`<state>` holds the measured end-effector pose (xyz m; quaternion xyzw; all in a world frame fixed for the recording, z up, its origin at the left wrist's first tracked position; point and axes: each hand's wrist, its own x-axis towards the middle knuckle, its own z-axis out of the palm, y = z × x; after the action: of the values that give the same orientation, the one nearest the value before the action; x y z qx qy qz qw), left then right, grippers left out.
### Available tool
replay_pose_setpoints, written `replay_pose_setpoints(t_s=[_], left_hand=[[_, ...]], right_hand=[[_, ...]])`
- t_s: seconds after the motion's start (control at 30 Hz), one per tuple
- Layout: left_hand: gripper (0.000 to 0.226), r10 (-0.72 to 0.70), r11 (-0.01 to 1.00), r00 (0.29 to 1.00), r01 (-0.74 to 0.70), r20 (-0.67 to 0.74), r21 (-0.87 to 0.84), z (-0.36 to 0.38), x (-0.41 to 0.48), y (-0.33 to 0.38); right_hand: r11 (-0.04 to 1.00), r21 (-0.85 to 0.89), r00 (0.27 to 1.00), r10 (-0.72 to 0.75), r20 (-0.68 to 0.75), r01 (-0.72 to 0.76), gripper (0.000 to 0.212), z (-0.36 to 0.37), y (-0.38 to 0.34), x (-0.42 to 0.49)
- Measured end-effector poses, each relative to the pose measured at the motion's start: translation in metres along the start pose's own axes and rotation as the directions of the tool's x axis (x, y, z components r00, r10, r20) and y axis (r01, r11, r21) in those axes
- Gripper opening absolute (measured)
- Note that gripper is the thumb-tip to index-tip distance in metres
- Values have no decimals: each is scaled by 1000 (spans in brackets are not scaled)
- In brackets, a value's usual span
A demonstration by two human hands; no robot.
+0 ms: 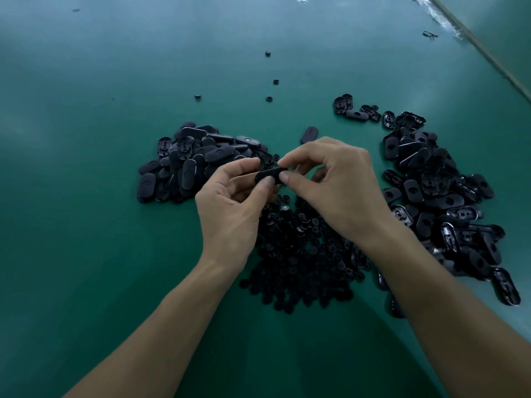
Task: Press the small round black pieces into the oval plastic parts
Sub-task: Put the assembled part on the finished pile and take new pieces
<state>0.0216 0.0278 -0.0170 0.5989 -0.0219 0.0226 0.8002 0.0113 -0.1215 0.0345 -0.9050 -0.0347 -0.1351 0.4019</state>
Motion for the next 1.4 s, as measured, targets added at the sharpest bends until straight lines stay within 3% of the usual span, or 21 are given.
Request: replay_pose_setpoints(t_s=[0.1, 0.23, 0.4, 0.63, 0.77, 1.0, 1.17, 1.4], left_hand=[[21, 11, 1000, 999, -11, -34, 4, -1, 1, -1], [21, 33, 999, 999, -32, -31, 35, 0, 1, -1], [20, 49, 997, 999, -49, 1, 54, 1, 1, 0], [16, 29, 999, 999, -29, -14, 26, 1, 1, 1], [16, 24, 999, 1000, -24, -7, 33, 1, 0, 1], [18, 45, 997, 999, -46, 12, 66, 1, -2, 3], [22, 58, 995, 998, -60, 30, 79, 2, -3, 3], [24, 77, 992, 996, -80, 38, 96, 2, -3, 2]], right_hand=[[992, -99, 997, -77, 10, 78, 15, 7, -2, -5], [994, -79, 997, -79, 9, 80, 15, 11, -4, -7], [1000, 14, 1000, 5, 28, -5, 11, 10, -9, -3], [960, 222, 972, 200, -120, -170, 14, -3, -1, 1], [957, 232, 973, 204, -111, -175, 15, -9, 0, 2], [977, 152, 989, 145, 35, -148, 14, -5, -11, -1], [987, 74, 990, 138, 31, -140, 14, 1, -13, 0], [982, 97, 987, 163, -11, -161, 12, 10, -10, -3]])
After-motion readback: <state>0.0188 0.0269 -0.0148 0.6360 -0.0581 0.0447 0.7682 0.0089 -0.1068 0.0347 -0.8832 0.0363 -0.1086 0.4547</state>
